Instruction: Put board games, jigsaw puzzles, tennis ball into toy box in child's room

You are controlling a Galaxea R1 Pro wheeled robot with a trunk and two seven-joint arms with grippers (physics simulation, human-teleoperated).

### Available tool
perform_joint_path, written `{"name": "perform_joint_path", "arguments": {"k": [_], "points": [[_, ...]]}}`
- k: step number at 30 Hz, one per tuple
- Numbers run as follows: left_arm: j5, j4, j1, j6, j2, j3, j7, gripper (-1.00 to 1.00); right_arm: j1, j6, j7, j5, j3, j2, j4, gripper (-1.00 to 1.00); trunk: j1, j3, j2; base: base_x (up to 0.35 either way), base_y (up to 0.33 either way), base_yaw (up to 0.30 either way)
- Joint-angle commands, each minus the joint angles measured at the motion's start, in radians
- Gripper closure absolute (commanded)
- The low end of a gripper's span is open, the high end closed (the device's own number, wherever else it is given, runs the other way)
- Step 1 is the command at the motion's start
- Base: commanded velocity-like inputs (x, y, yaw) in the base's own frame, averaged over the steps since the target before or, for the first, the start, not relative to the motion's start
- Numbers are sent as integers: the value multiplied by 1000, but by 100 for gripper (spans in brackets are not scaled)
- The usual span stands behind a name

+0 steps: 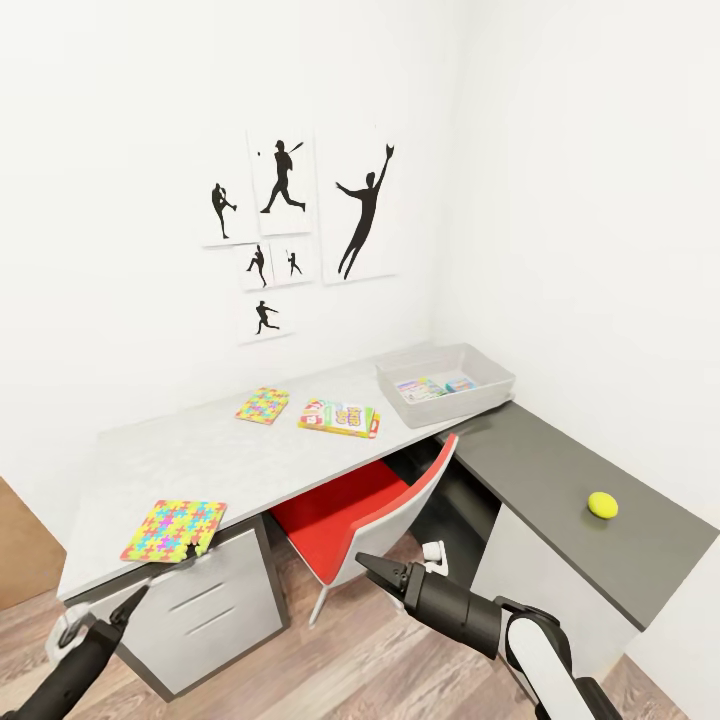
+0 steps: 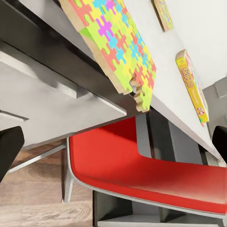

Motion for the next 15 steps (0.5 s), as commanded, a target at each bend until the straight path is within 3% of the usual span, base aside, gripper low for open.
{"name": "perform_joint_path", "arguments": {"k": [1, 7, 15], "points": [[3, 0, -1, 10, -2, 10, -3, -100, -1, 3, 2, -1, 0, -1, 0, -100, 0, -2, -2, 0, 0, 0], [3, 0, -1, 9, -8, 35, 5, -100, -1, 3, 4, 0, -1, -1, 0, -100, 0, -2, -2, 8, 0, 0], [4, 0, -1, 10, -8, 42, 8, -100, -1, 3, 5, -1, -1, -1, 0, -100, 0, -2, -2, 96, 0, 0]]}}
